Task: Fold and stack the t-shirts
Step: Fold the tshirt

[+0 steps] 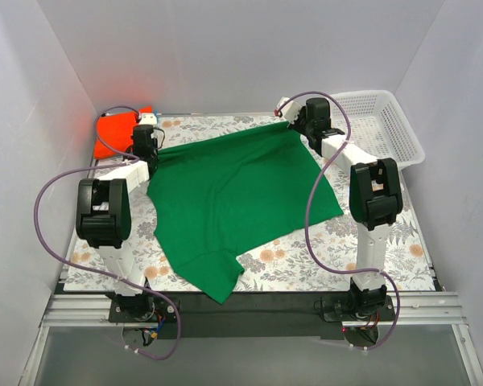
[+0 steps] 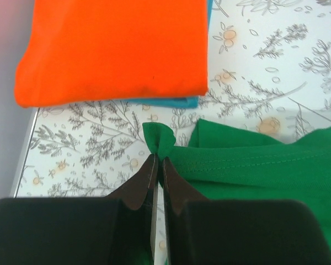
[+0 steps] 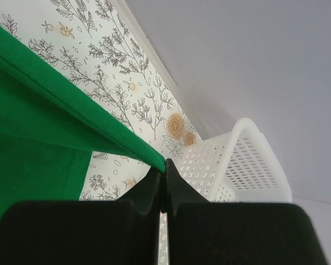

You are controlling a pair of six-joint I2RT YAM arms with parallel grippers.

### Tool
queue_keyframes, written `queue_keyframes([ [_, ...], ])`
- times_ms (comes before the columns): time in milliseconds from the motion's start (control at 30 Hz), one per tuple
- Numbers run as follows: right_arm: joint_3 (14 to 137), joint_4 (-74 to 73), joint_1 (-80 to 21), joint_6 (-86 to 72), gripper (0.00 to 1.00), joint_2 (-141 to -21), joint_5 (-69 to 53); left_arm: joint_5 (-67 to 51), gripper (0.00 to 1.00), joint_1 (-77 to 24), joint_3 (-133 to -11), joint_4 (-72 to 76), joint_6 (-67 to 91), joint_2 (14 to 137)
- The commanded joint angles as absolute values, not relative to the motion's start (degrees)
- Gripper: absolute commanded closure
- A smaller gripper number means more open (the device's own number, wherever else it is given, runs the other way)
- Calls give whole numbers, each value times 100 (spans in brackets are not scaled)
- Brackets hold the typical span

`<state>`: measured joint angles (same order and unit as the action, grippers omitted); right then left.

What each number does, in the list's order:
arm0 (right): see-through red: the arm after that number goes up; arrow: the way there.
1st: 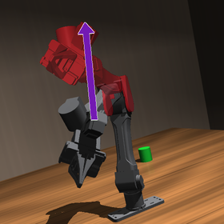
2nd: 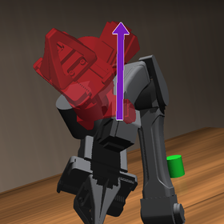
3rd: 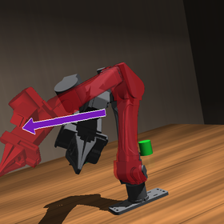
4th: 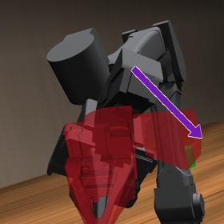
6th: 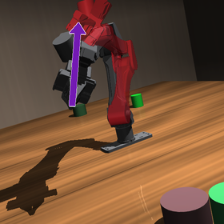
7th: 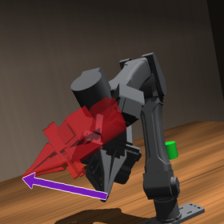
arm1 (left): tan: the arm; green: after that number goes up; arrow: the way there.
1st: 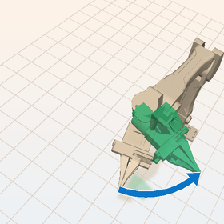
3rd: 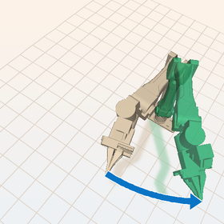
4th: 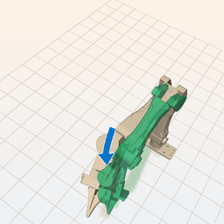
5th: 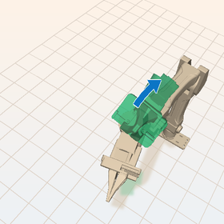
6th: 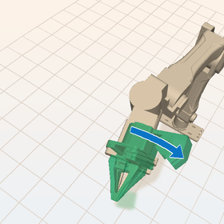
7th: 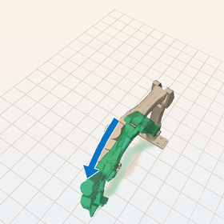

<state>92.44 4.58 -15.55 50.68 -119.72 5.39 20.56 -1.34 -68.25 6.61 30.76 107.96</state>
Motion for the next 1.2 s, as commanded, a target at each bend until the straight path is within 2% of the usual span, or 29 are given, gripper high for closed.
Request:
queue_keyframes([
  [0,9194,721,-1476,5168,99,-11751,598,2452,100,-184,-6505,686,3146,9906],
  [500,8754,650,-1380,5335,99,-11321,44,2259,100,-597,-5204,-895,3876,7894],
  [800,8209,335,-1336,5694,99,-11092,-219,1663,100,-888,-4711,-1730,4008,7444],
  [867,8183,80,-1345,5774,99,-11118,-290,1565,82,-879,-4842,-2011,3964,7567],
  [900,8235,-286,-1353,5844,97,-11136,-299,1521,59,-862,-4947,-2178,3955,7576],
  [933,8270,-421,-1345,5845,79,-11179,-273,1460,50,-774,-5000,-2206,3868,7533],
  [967,8366,-718,-1353,5810,68,-11188,-281,1198,41,-678,-5123,-2241,3815,7497],
  [1000,8402,-860,-1354,5731,49,-11171,-299,1030,39,-372,-5315,-2259,3780,7480],
  [1033,8463,-1140,-1354,5704,37,-11084,-395,593,39,-30,-5422,-2355,3736,7567],
  [1100,8446,-1432,-1345,5599,29,-10891,-571,4,39,507,-5703,-2548,3578,7803],
  [1167,8455,-1818,-1345,5529,27,-10715,-764,-649,41,799,-5888,-2759,3438,8067],
])
